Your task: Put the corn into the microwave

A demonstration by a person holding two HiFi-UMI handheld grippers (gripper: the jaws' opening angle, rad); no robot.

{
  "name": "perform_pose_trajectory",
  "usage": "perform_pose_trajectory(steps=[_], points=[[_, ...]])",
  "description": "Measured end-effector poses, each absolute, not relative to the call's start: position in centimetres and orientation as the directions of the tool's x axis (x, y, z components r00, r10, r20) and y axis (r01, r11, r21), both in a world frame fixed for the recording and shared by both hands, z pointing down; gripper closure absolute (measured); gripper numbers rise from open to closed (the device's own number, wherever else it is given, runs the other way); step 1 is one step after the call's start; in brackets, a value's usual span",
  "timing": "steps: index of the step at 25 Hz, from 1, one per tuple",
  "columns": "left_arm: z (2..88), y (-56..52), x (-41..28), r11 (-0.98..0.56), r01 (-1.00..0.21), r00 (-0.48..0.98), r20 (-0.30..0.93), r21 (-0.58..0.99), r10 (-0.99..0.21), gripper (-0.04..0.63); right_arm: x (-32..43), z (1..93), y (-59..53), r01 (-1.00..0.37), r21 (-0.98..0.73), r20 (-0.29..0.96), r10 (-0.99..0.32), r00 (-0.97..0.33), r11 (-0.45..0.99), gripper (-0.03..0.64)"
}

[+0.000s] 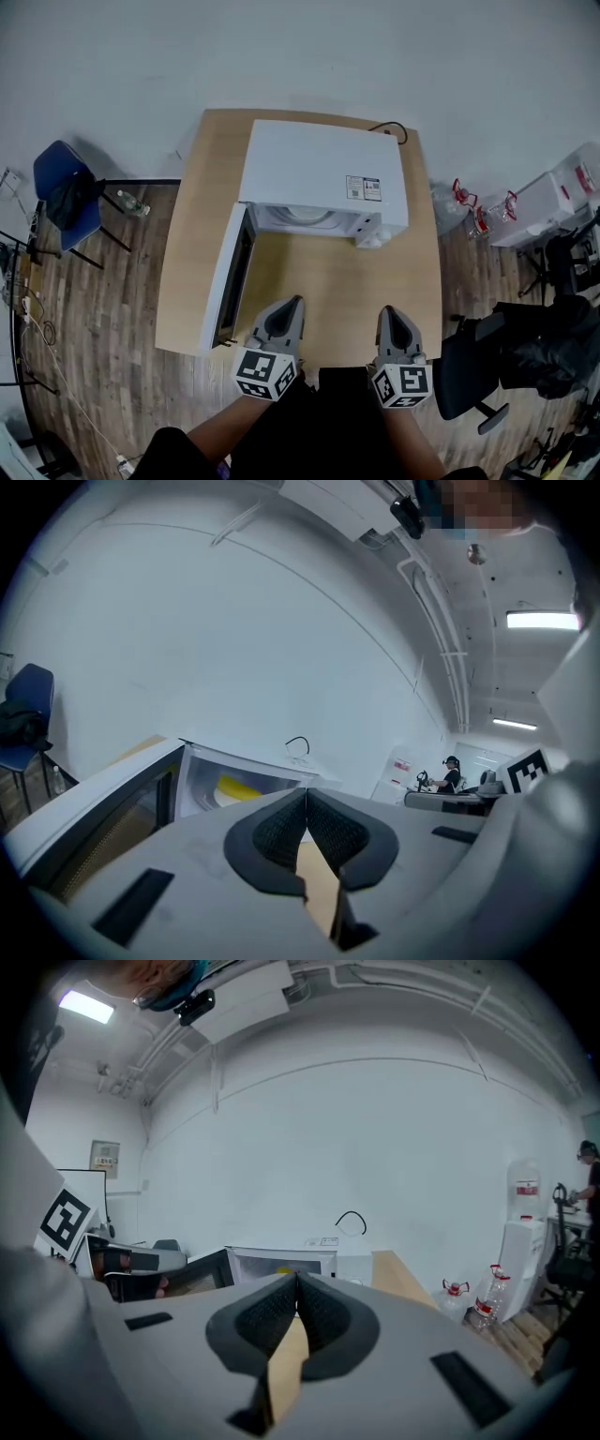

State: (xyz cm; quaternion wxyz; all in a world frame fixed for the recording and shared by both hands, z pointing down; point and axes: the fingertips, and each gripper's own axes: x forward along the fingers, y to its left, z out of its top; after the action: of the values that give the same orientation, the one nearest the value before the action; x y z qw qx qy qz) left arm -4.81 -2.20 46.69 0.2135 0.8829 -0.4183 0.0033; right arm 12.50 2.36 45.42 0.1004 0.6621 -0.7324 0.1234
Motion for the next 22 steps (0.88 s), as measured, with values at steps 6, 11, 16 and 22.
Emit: perform_pose_trajectory(steps=[6, 11, 16, 22], points=[[45.8, 1.5, -4.2, -0.582, -0.731, 0.665, 0.183, 0.356, -0.724, 0.58, 11.3, 43.0, 3.2, -0.992, 0.017, 0.287, -0.951, -0.116, 0.126, 0.557], [43.6, 4.0, -3.7, -0.578, -0.758, 0.639, 0.166, 0.304, -0.751, 0.58, 10.0, 41.4, 4.4, -0.98, 0.01, 0.246, -0.951, -0.189, 0.197, 0.557], [42.1, 7.3, -2.3, -0.566, -0.785, 0.611, 0.165, 0.253, -0.774, 0.58, 10.4, 40.6, 7.1, -0.969, -0.003, 0.229, -0.943, -0.24, 0.246, 0.557], [41.7, 11.8, -0.1, -0.528, -0.818, 0.568, 0.177, 0.228, -0.804, 0.58, 12.7, 39.8, 11.9, -0.961, 0.014, 0.217, -0.939, -0.266, 0.275, 0.557]])
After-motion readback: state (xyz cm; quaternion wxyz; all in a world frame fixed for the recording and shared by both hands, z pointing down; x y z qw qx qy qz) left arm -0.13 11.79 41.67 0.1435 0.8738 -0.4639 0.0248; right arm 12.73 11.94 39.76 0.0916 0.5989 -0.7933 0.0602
